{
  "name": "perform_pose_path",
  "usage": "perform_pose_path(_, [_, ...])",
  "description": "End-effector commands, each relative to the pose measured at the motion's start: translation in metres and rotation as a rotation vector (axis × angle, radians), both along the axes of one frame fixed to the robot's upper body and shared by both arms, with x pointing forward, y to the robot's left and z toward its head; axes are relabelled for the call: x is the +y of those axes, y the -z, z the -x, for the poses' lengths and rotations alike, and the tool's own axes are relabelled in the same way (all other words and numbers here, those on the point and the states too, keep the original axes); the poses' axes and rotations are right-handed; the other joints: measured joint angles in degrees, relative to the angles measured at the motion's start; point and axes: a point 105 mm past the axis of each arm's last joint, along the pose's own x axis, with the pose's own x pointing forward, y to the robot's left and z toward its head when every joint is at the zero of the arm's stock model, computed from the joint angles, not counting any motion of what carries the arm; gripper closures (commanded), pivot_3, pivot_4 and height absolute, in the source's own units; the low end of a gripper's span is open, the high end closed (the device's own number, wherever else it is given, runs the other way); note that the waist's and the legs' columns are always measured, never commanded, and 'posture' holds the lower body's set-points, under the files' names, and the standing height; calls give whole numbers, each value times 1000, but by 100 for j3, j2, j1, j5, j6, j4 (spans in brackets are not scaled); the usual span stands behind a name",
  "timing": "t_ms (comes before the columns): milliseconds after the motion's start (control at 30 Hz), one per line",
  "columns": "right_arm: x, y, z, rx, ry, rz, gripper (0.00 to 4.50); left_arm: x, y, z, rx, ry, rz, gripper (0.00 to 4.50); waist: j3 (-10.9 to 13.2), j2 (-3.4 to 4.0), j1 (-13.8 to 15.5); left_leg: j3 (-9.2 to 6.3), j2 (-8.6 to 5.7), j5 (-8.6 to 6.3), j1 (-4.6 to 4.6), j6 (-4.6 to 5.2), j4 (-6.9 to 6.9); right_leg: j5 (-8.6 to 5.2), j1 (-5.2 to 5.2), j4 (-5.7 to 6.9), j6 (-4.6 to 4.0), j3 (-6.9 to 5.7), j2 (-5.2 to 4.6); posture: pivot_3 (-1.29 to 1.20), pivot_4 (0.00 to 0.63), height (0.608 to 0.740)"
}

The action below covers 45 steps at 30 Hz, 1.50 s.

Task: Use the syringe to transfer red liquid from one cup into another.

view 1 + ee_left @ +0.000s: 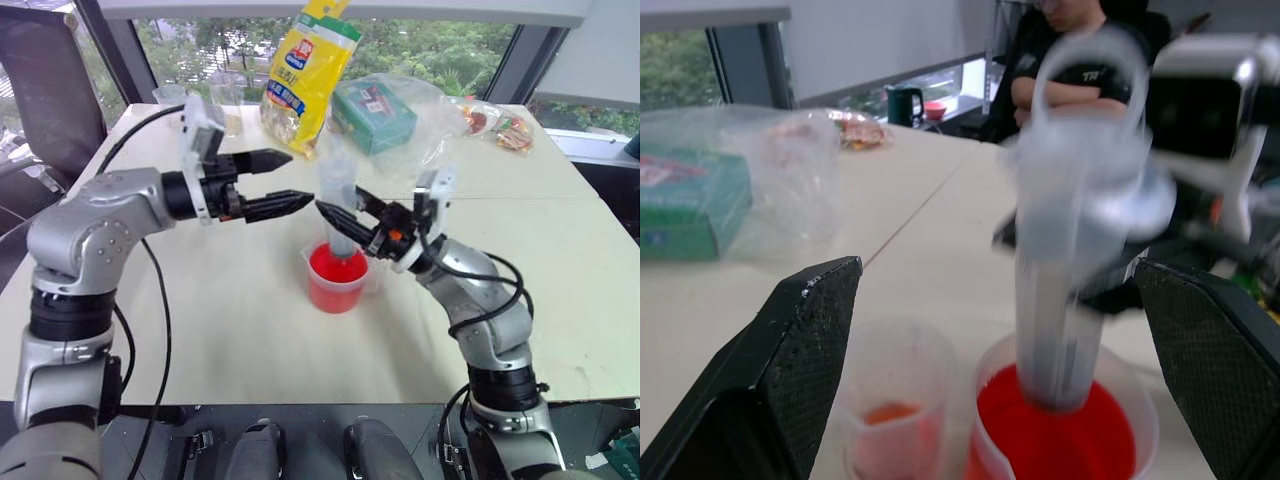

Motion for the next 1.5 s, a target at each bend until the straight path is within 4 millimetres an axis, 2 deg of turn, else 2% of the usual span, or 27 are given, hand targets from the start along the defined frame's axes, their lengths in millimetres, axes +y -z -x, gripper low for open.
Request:
perform_pose_path(33, [2,-3,5,-52,-2,-5,3175,-7,-14,8,-41,51,9,0,0,0,-1,0,0,0,0,0,0,0,0,0,0,0,0,0,150,740])
perform_pose_path(267, [2,2,2,-45,8,-1,3175,-20,-2,16,-22,137,-46,0,0,0,-10,-1,2,2,1,-4,0,0,-1,2,0,0,3,0,150,740])
perform_pose_path(500, [2,3,0,-48,13,4,3175,-26,-4,18,-28,167,-43,0,0,0,-8,-1,1,3,1,-4,0,0,0,2,0,0,2,0,150,740])
perform_pose_path(833, [4,0,-4,-53,10,15,3175,-14,-8,29,-11,172,-60,0,0,0,-11,-2,2,2,1,-4,0,0,0,2,0,0,2,0,150,740])
perform_pose_path(1033, [4,2,-5,-50,1,27,3175,-18,-11,35,-12,192,-50,0,0,0,-4,-3,1,2,1,-4,0,0,0,2,0,0,1,0,150,740])
perform_pose_path(1300, [8,3,-4,-44,-11,35,3175,-29,-6,24,-2,196,-5,0,0,0,-4,-3,1,2,1,-4,1,0,1,2,0,0,1,0,150,740])
perform_pose_path(1400, [8,3,-3,-45,-12,38,3175,-33,-4,19,2,191,14,922,0,0,-4,-3,1,3,1,-4,1,0,1,3,0,0,1,0,150,740])
perform_pose_path(1500, [8,3,-2,-43,-14,40,3175,-36,-3,16,5,188,26,2458,0,0,-11,-2,1,3,1,-4,1,0,0,3,0,0,2,0,150,740])
